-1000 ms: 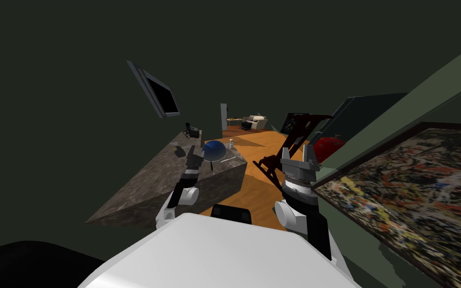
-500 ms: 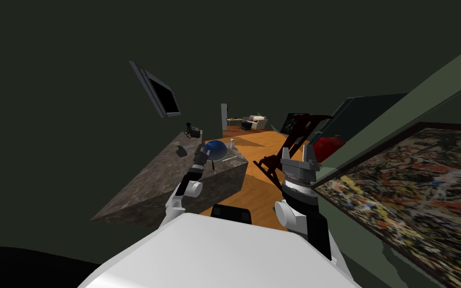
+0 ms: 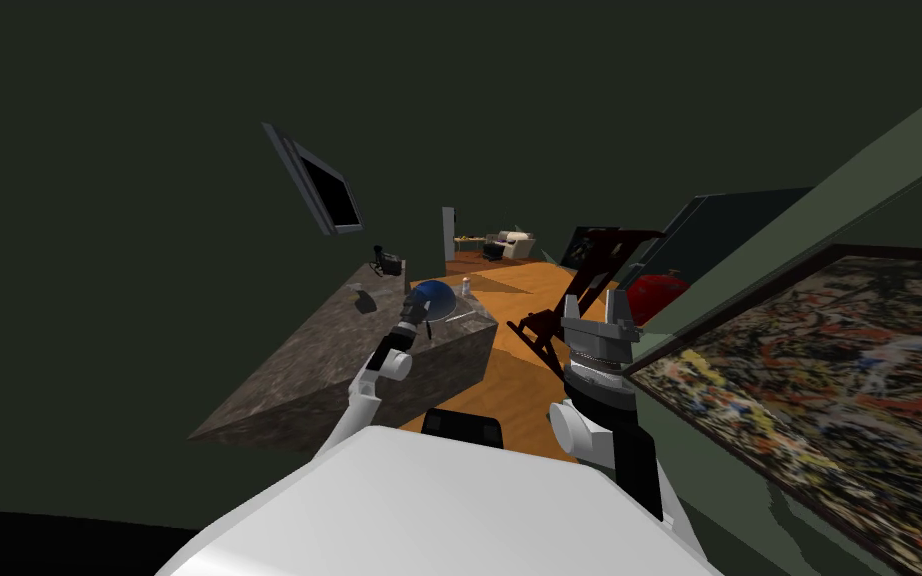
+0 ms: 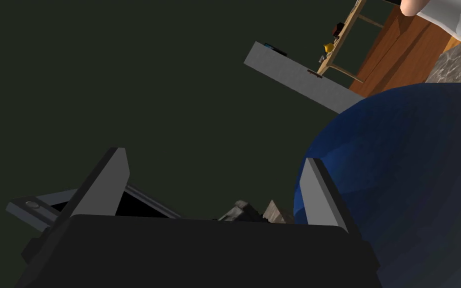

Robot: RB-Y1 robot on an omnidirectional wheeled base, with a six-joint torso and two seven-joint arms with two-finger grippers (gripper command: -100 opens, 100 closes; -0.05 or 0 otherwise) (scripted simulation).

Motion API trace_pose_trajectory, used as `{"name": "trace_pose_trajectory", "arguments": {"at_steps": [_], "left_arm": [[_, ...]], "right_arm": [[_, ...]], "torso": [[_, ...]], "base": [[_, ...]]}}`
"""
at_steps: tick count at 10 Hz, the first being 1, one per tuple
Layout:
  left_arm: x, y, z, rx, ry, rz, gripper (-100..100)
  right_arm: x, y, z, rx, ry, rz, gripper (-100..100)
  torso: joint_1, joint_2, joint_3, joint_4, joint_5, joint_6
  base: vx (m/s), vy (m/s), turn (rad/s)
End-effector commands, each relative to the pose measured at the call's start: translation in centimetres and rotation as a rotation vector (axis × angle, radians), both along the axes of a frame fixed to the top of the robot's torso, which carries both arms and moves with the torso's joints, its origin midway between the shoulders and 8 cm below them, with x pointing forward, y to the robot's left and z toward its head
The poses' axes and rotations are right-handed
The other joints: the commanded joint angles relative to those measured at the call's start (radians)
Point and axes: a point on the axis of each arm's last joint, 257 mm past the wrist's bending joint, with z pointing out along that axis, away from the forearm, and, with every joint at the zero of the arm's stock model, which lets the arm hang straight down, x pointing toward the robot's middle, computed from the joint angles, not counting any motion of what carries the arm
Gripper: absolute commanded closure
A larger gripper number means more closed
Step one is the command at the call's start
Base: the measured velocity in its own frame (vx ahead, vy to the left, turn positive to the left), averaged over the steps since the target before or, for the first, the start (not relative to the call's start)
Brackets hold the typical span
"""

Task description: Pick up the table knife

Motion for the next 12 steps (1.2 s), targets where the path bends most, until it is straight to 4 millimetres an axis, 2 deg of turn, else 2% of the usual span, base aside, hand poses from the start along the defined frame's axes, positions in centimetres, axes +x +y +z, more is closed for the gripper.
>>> {"name": "trace_pose_trajectory", "arguments": {"at_steps": [1,2,3,4,5,6,7,10,12], "left_arm": [[1.2,-0.8,-0.3,-0.01,0.024,-0.022,-100],[2.5,-1.7,-1.7,-0.03,0.075,-0.053,-100],[2.9,-2.0,-1.5,-0.028,0.076,-0.059,-100],[4.2,-3.0,-2.7,-0.046,0.127,-0.09,-100],[4.6,-3.2,-2.6,-0.043,0.132,-0.095,-100],[5.7,-4.1,-3.8,-0.062,0.181,-0.124,-100],[6.2,-4.4,-3.9,-0.057,0.193,-0.13,-100],[8.6,-6.7,-6.1,-0.086,0.299,-0.189,-100],[9.1,-7.0,-6.6,-0.078,0.326,-0.194,-100]], "right_arm": [[0.0,0.0,0.0,0.0,0.0,0.0,0],[0.0,0.0,0.0,0.0,0.0,0.0,0],[0.0,0.0,0.0,0.0,0.0,0.0,0],[0.0,0.0,0.0,0.0,0.0,0.0,0],[0.0,0.0,0.0,0.0,0.0,0.0,0],[0.0,0.0,0.0,0.0,0.0,0.0,0],[0.0,0.0,0.0,0.0,0.0,0.0,0],[0.0,0.0,0.0,0.0,0.0,0.0,0],[0.0,0.0,0.0,0.0,0.0,0.0,0]], "torso": [[0.0,0.0,0.0,0.0,0.0,0.0],[0.0,0.0,0.0,0.0,0.0,0.0],[0.0,0.0,0.0,0.0,0.0,0.0],[0.0,0.0,0.0,0.0,0.0,0.0],[0.0,-0.001,0.0,0.0,0.0,0.0],[0.0,0.0,0.0,0.0,0.0,0.0],[0.0,0.0,0.0,0.0,0.0,0.0],[-0.001,-0.001,0.0,0.0,0.0,0.0],[-0.001,-0.001,0.0,0.0,0.0,0.0]], "base": [[-0.009,0.015,-0.002],[-0.01,0.017,-0.005],[-0.007,0.015,-0.004],[-0.006,0.018,-0.003],[-0.006,0.014,-0.006],[-0.007,0.014,-0.006],[-0.005,0.011,-0.005],[-0.002,0.004,-0.004],[0.0,0.0,0.0]]}}
